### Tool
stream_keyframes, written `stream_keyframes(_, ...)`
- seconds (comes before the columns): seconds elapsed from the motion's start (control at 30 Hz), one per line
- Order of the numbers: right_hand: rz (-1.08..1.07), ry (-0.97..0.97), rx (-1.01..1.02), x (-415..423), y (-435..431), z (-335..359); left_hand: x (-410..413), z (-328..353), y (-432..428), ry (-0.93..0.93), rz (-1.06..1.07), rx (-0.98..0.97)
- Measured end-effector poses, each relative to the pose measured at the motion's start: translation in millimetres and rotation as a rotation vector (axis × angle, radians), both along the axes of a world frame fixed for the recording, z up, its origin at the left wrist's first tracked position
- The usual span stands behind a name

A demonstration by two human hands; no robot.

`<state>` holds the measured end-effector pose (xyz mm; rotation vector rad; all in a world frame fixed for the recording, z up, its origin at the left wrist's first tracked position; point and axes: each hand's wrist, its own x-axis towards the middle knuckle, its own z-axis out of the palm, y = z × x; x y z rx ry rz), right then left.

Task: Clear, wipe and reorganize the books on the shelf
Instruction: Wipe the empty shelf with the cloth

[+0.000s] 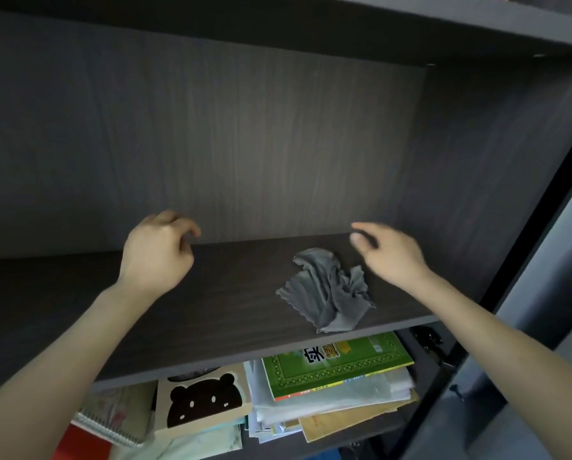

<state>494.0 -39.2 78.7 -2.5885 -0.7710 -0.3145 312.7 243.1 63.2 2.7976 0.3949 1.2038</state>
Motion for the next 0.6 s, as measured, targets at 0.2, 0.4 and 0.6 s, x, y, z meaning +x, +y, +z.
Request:
stream_keyframes(0.2,0.259,0.096,-0.502,-11.3,61.9,-59.3,1.2,-2.0,2.9,-0.018,0.014,-0.004)
stream_keyframes(0.4,0.175,0.11,-0.51,-14.2,153.3,-58.5,2.8,-2.4,15.1,-0.011,0.079,-0.064)
stream_keyframes(0.6,0.61,-0.065,-0.41,-66.0,118.4,-68.9,19.0,-2.8,17.5,0.118,0.08,-0.117)
